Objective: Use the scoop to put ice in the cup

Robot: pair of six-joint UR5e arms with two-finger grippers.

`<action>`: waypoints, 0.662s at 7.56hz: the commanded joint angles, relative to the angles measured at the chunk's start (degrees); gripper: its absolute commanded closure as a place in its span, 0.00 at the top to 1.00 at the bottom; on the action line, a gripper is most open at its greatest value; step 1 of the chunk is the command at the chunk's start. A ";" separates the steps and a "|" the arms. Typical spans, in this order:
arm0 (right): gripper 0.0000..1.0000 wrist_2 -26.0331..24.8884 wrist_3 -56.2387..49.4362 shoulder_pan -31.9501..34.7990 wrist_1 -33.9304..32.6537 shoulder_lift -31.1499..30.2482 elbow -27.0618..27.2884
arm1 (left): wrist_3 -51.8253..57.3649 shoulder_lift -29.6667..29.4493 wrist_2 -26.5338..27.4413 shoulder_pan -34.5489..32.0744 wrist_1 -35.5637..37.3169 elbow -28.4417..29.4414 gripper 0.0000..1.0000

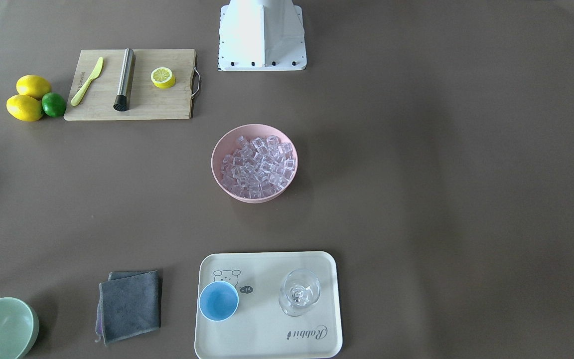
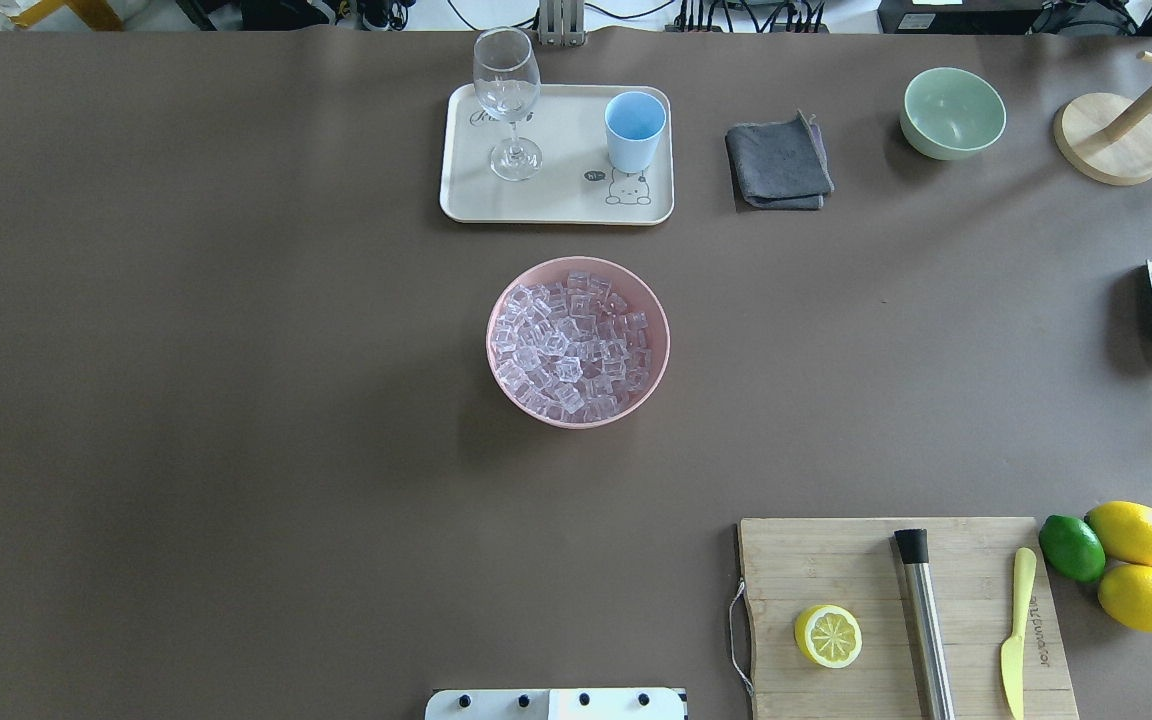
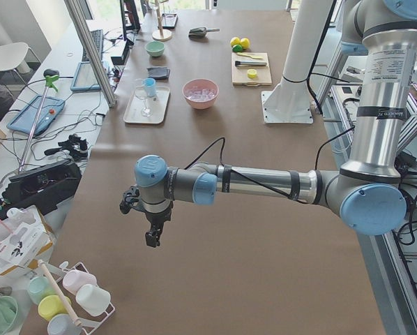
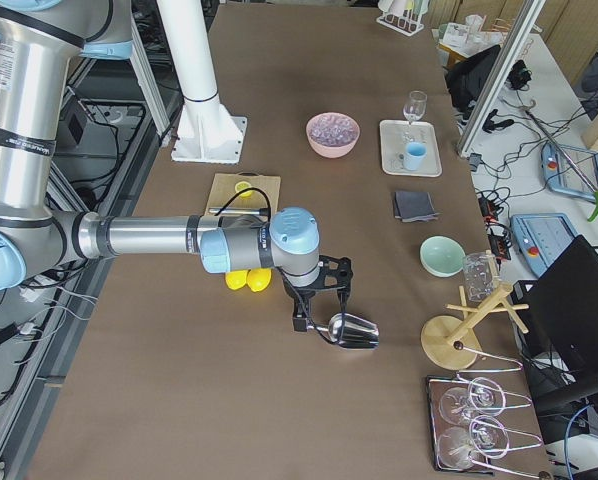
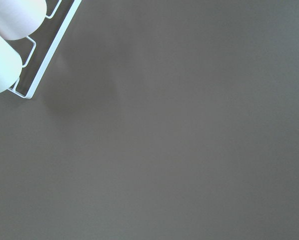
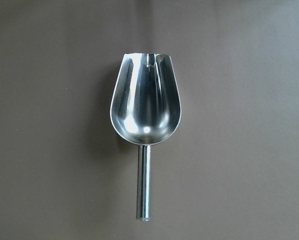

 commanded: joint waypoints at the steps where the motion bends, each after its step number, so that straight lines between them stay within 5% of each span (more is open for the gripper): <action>1: 1.00 -3.57 9.35 -5.08 11.60 -2.35 -2.74 | -0.03 -0.30 -0.09 1.08 -0.59 -0.43 0.99; 4: 1.00 -6.49 27.90 -12.38 31.65 -4.38 -9.60 | -0.03 -0.30 -0.52 3.71 -0.94 -3.94 0.99; 5: 1.00 -8.41 29.07 -13.96 36.15 -4.04 -13.62 | -0.03 -0.56 -0.44 9.12 -4.33 -5.78 0.99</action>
